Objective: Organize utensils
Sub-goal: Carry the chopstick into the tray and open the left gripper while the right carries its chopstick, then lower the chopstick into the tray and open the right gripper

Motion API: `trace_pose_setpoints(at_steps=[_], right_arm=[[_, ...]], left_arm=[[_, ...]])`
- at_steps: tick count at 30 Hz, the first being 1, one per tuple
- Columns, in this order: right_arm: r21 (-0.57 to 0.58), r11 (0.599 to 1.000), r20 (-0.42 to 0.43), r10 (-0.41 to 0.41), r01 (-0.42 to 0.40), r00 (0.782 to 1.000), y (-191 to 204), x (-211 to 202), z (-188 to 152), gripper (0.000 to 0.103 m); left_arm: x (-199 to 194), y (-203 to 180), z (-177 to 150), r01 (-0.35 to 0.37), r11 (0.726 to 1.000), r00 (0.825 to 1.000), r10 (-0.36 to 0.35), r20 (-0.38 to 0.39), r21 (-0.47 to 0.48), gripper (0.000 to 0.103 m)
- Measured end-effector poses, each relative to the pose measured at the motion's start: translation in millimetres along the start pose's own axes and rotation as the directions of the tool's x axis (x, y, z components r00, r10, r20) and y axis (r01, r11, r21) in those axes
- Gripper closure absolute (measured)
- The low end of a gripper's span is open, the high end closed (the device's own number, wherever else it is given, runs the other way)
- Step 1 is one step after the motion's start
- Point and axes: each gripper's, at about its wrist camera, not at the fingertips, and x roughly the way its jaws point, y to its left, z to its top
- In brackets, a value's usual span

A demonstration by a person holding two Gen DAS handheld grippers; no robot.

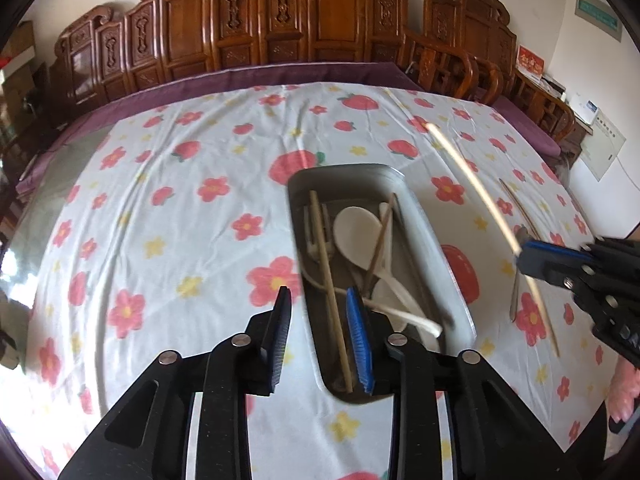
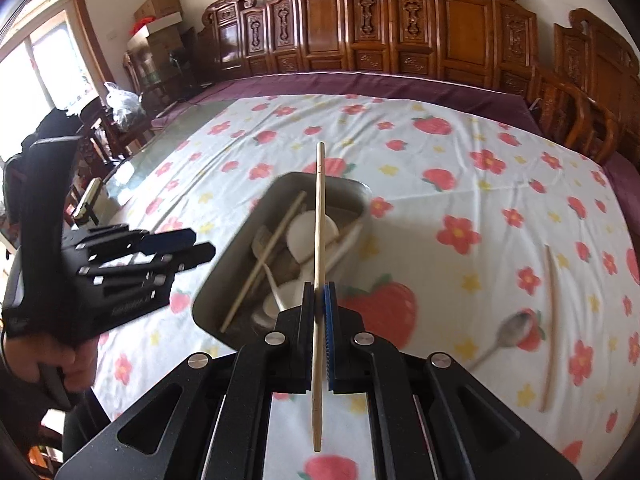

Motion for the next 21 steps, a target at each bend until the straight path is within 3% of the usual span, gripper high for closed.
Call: trace_pose_setpoints(at_steps=[9, 21], right_arm=[[-0.018, 0.999, -0.017, 0.039, -0.039, 0.999, 27.6, 33.7, 25.9, 0.097], [-0.019, 1.000, -0.054, 0.024, -0.025, 0.998, 38.0, 71.4, 36.2, 0.097]], left_arm=[[-17.2, 24.5, -9.5, -0.025, 0.999, 1.000, 0.025, 0.017, -0.024, 0.075], [-30.6, 36.2, -14.3, -0.032, 0.999, 0.999, 0.033, 0.035, -0.037, 0.074]])
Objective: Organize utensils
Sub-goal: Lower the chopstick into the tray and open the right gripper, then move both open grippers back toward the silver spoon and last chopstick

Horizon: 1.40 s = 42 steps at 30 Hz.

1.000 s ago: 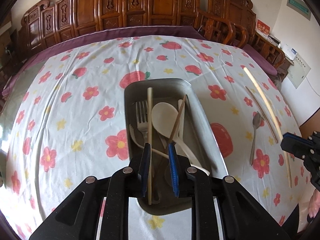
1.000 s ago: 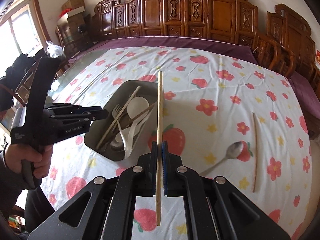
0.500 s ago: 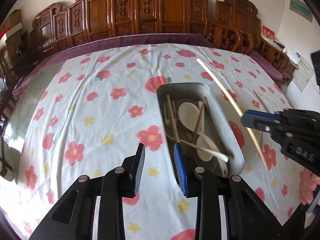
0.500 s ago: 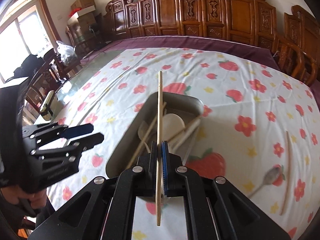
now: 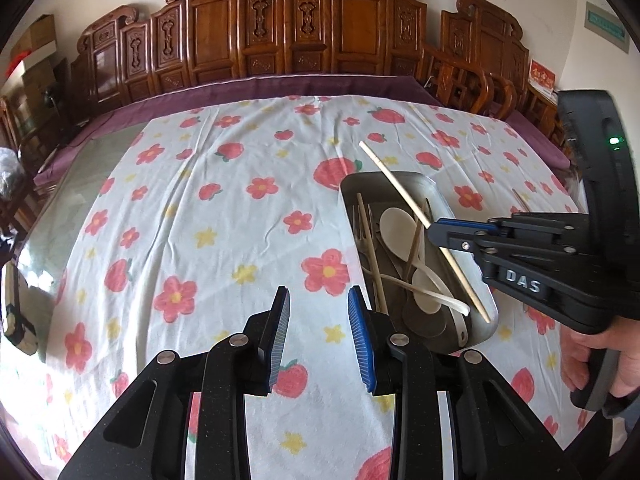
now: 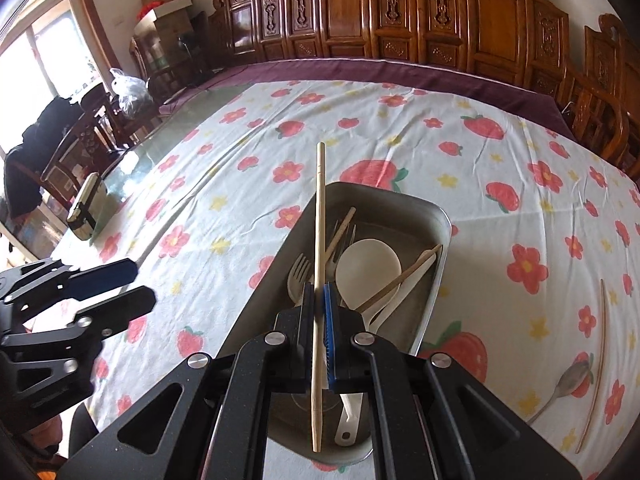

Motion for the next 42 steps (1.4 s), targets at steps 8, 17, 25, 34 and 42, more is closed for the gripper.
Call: trace_pose_setpoints(at_steps=[8, 17, 25, 34, 42], right_arm=[[0.049, 0.999, -0.013, -0.005, 0.006, 1.000, -12.0, 11.0, 0.1, 0.097], [0.067, 0.997, -0.024, -0.043, 0.045, 0.999, -17.9, 18.0, -3.2, 0.097], [0.067, 0.997, -0.015, -0.024, 0.025, 1.000, -17.1, 9.1, -8.7, 0.097], [0.036, 0.999, 0.048, -0.032, 0.030, 0.998, -30.8, -54.7, -52.3, 0.096], [0.097, 0.991, 0.081, -0.099, 0.091, 0.992, -75.3, -113.8, -109.0, 0.080]], left_arm=[[-4.2, -0.2, -1.0, 0.003, 1.000, 1.000, -0.003, 0.006, -0.001, 0.072], [-7.3, 0.0, -2.5, 0.001, 1.000, 1.000, -0.001, 0.005, -0.006, 0.072], [-12.2, -1.8, -4.6, 0.004, 1.000, 1.000, -0.004, 0.016, -0.006, 0.062], [-18.6, -25.7, 1.3, 0.024, 0.999, 0.999, -0.025, 0.041, 0.024, 0.041], [-20.1, -62.3, 4.1, 0.046, 0.995, 0.996, -0.052, 0.073, 0.089, 0.010]])
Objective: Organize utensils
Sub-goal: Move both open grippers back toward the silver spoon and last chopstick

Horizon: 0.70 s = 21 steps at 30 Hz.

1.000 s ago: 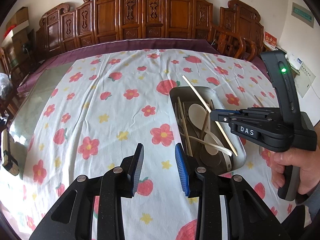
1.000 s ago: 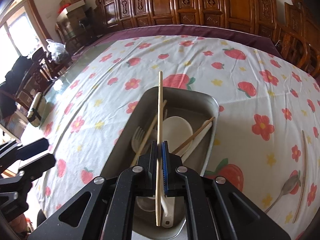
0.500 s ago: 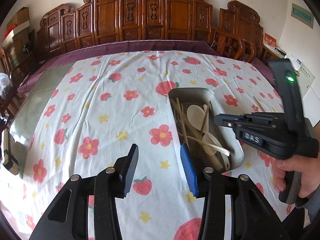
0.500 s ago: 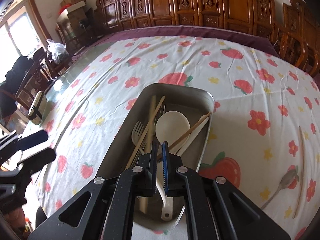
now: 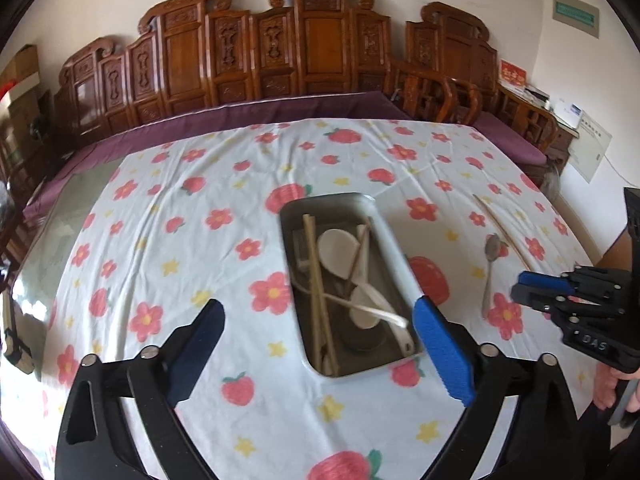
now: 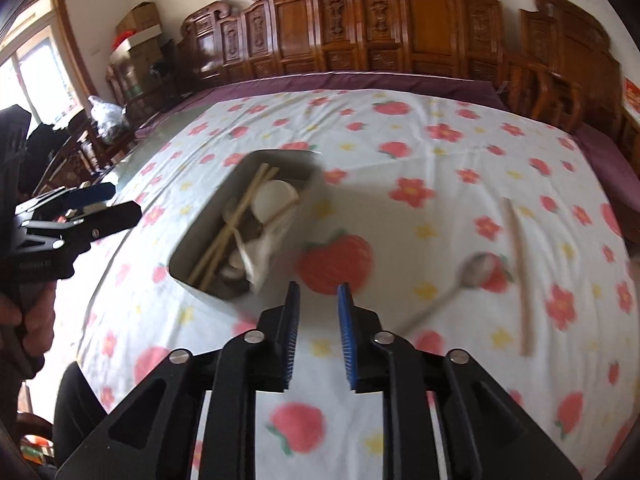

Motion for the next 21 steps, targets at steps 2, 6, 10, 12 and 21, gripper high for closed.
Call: trace_pose_setpoints(at_steps=[2, 6, 10, 12, 21], right_arm=[[0.012, 1.000, 0.006, -0.022, 0.022, 1.000, -13.3, -10.2, -9.3, 0.074], [0.041, 0.998, 0.026, -0.055, 0.054, 0.998, -39.8, -28.4, -22.4, 0.058], [0.065, 0.992, 0.047, -0.107, 0.104, 0.993, -64.6, -43.0, -32.2, 0.039], [0.076, 0.989, 0.053, -0.134, 0.130, 0.990, -76.9, -46.4, -35.1, 0.034], [0.110, 0.980, 0.019, -0.172, 0.169, 0.985, -120.4, -37.3, -44.1, 0.025]], left_arm=[[2.3, -9.7, -0.2, 0.010, 1.000, 1.000, -0.010, -0.001, 0.017, 0.008], [4.7, -28.2, -0.8, 0.005, 0.999, 1.000, -0.006, 0.015, 0.049, 0.008], [13.0, -47.6, -1.1, 0.025, 0.997, 1.000, -0.024, -0.013, 0.072, 0.008], [16.2, -58.4, -1.4, 0.033, 0.995, 0.999, -0.030, -0.025, 0.089, 0.008], [37.3, -115.1, -3.3, 0.106, 0.980, 0.992, -0.092, -0.090, 0.171, 0.008]])
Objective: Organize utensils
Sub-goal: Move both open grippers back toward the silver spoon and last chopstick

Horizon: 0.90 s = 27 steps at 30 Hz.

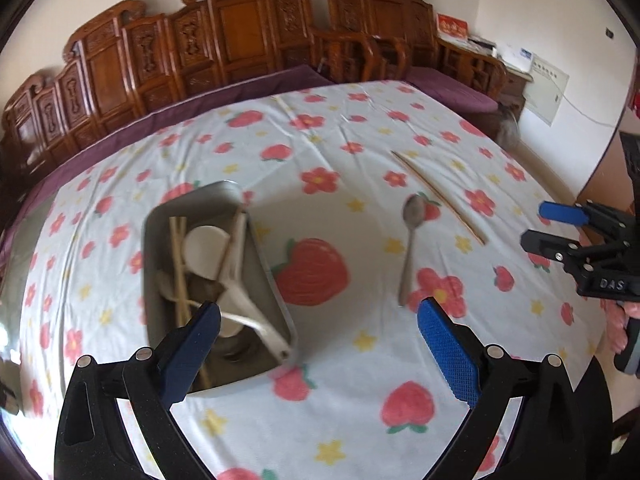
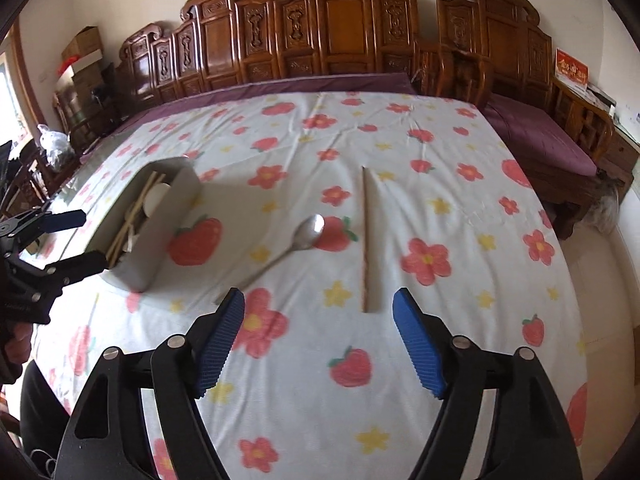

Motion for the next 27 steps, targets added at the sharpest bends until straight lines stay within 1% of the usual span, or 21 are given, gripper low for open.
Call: trace_pose_setpoints(at_steps=[3, 6, 7, 10, 12, 15, 19, 20, 21, 22, 24, 26, 27], right_arm=[[-0.003, 1.000, -0.018, -0.002, 0.002, 1.000, -8.2, 11.5, 1.4, 0.025], [-0.027, 1.000, -0.044, -0.009, 0.007, 0.999, -16.2, 28.9, 5.4, 0.026], [-0.034, 0.999, -0.051, -0.010, 0.008, 0.999, -17.5, 34.1, 7.1, 0.030], [-0.063, 0.998, -0.073, -0.013, 0.009, 0.997, -21.3, 54.9, 15.8, 0.033], [-0.081, 0.997, -0.095, -0.020, 0.013, 0.995, -23.6, 70.5, 22.0, 0.040], [-0.093, 0.996, -0.127, -0.031, 0.019, 0.991, -26.8, 94.9, 30.8, 0.045], [-0.094, 0.995, -0.156, -0.045, 0.030, 0.987, -30.8, 119.0, 39.8, 0.055], [-0.099, 0.995, -0.163, -0.051, 0.035, 0.985, -31.4, 124.4, 41.8, 0.057], [-0.103, 0.994, -0.169, -0.057, 0.040, 0.984, -32.1, 127.9, 42.7, 0.061], [-0.106, 0.993, -0.180, -0.064, 0.046, 0.982, -33.2, 132.4, 43.4, 0.063], [-0.108, 0.993, -0.174, -0.063, 0.044, 0.983, -35.4, 133.3, 43.5, 0.065], [-0.111, 0.993, -0.174, -0.065, 0.046, 0.983, -37.6, 132.0, 41.7, 0.078], [-0.112, 0.993, -0.177, -0.062, 0.043, 0.982, -39.2, 130.5, 40.5, 0.094]], left_arm=[[6.3, -13.9, 3.6, 0.024, 1.000, 1.000, -0.024, 0.000, 0.013, 0.008], [14.6, -23.9, 8.1, 0.014, 1.000, 1.000, -0.013, -0.015, 0.027, 0.008], [17.6, -26.5, 9.2, 0.019, 0.999, 1.000, -0.018, -0.020, 0.034, 0.008], [26.5, -32.1, 13.0, 0.048, 0.998, 0.998, -0.046, -0.041, 0.038, 0.008], [31.0, -35.1, 15.7, 0.046, 0.998, 0.998, -0.044, -0.047, 0.038, 0.008], [35.7, -39.7, 18.8, 0.054, 0.997, 0.997, -0.052, -0.058, 0.047, 0.008], [42.6, -48.5, 23.6, 0.064, 0.995, 0.996, -0.059, -0.070, 0.079, 0.008], [44.5, -51.2, 24.8, 0.068, 0.994, 0.996, -0.062, -0.072, 0.088, 0.008], [45.9, -52.4, 25.8, 0.075, 0.993, 0.995, -0.069, -0.072, 0.091, 0.008], [48.2, -54.7, 27.0, 0.086, 0.992, 0.994, -0.079, -0.078, 0.095, 0.008], [52.1, -59.2, 29.0, 0.096, 0.990, 0.993, -0.087, -0.084, 0.107, 0.008], [56.6, -64.5, 31.1, 0.109, 0.987, 0.991, -0.099, -0.085, 0.122, 0.008], [59.5, -67.0, 32.5, 0.120, 0.985, 0.990, -0.109, -0.087, 0.125, 0.008]])
